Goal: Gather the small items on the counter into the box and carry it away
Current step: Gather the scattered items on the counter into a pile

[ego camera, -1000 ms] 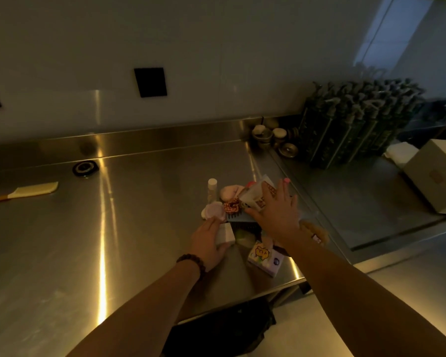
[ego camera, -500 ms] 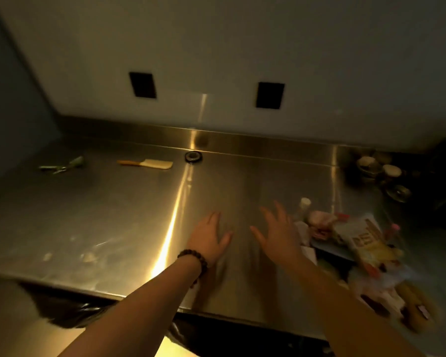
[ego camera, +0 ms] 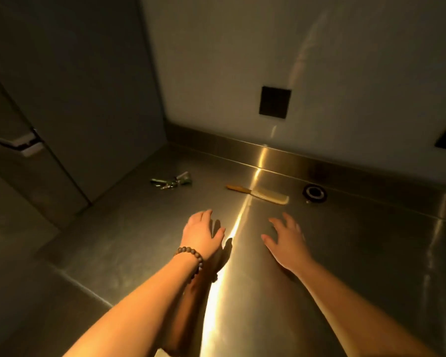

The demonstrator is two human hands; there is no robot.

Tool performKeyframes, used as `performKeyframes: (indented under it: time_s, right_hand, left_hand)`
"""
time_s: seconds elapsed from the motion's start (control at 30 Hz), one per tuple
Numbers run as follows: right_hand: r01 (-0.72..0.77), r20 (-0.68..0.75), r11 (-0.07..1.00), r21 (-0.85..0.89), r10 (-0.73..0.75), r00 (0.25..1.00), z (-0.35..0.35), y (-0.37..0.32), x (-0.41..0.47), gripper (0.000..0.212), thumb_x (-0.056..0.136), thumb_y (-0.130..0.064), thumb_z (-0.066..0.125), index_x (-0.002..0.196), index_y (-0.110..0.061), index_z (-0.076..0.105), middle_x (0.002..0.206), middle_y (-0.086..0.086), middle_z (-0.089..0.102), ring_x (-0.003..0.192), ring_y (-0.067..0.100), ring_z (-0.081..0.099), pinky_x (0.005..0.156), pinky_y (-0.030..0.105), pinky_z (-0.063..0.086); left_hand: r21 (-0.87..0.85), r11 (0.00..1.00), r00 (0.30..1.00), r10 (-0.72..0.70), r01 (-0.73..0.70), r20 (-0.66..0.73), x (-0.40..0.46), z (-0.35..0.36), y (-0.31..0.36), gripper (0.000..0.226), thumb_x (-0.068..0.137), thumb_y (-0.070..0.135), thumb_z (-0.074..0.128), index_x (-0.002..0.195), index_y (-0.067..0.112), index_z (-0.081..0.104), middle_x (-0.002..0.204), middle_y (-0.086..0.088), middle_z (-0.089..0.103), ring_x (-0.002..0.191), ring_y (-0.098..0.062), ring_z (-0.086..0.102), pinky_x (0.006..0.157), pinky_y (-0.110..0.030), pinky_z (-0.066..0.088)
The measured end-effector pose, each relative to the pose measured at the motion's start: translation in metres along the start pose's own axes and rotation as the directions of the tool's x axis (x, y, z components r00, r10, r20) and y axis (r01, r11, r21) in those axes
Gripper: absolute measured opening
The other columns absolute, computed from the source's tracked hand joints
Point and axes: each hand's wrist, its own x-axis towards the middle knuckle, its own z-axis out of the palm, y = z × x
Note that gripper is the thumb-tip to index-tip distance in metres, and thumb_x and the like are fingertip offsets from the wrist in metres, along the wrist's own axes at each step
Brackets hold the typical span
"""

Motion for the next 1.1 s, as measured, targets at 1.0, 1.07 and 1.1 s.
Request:
performKeyframes:
  time_s: [1.0,1.07,1.1]
  right_hand:
    - [0.011,0.027,0.964,-0.266,-0.004,1.000,0.024,-0.025,0.153,0.028,0.095,-0.034,0.041,0.113,-0.016,0.053,0.116,0.007,0.054,0.108,0.026,0.044,0.088,0.036,0.031]
    - [-0.017,-0.037,0.974,-0.227,0.009,0.999,0.017,-0.016,0.140,0.025,0.095,-0.031,0.042,0.108,-0.014,0.054,0.111,0.009,0.056,0.103,0.027,0.046,0.084,0.036,0.032]
    - [-0.042,-0.068,0.976,-0.214,0.028,0.997,0.012,-0.009,0.133,0.024,0.095,-0.030,0.042,0.106,-0.014,0.055,0.109,0.009,0.056,0.101,0.027,0.047,0.084,0.036,0.033]
  left_hand:
    - [-0.075,0.978,0.980,0.192,-0.195,-0.049,0.185,-0.010,-0.075,0.015,0.089,0.027,0.057,0.098,0.016,0.053,0.095,-0.006,0.056,0.090,-0.026,0.053,0.080,-0.035,0.040]
    - [-0.161,0.961,0.974,0.224,-0.225,-0.027,0.182,-0.001,-0.047,0.017,0.090,0.026,0.055,0.104,0.017,0.053,0.101,-0.005,0.058,0.091,-0.023,0.054,0.077,-0.030,0.040]
    - [-0.192,0.953,0.972,0.236,-0.235,-0.018,0.180,0.004,-0.032,0.019,0.090,0.026,0.054,0.107,0.018,0.054,0.103,-0.004,0.058,0.092,-0.021,0.055,0.076,-0.029,0.040]
